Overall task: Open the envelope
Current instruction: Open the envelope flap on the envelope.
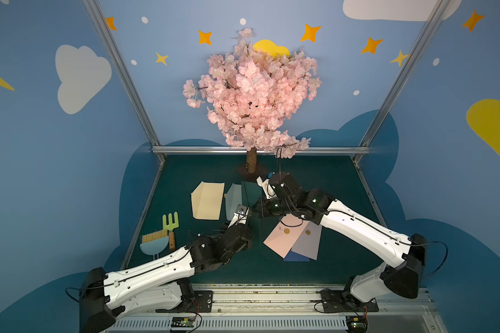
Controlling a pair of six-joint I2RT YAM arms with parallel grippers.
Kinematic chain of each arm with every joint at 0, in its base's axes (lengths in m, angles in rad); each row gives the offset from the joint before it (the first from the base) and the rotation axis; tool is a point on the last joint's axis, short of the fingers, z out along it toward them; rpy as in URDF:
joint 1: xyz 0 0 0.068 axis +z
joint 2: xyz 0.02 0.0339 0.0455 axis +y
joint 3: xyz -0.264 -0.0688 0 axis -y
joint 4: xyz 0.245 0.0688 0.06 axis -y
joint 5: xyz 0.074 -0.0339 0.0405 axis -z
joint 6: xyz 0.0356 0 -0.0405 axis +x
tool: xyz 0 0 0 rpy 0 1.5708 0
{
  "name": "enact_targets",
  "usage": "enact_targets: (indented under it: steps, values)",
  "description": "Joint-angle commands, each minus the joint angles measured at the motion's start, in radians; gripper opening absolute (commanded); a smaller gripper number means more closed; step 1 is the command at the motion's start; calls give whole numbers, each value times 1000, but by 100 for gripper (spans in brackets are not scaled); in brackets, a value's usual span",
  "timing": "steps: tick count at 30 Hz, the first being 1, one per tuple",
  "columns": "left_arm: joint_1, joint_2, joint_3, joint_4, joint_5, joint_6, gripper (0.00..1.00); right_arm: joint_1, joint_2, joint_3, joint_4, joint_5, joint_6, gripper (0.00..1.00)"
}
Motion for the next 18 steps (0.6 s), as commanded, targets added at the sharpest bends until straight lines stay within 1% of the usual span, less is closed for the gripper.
enact_targets:
  steps: [1,6,18]
  values:
    - [-2,14,51,-34,-93,-29,52,13,5,30,-20,12,3,0]
    - [0,19,68,-55,-143,-42,52,24,4,28,-26,14,7,0]
    - [33,-35,54,-99,-166,-66,52,36,3,24,-27,1,7,0]
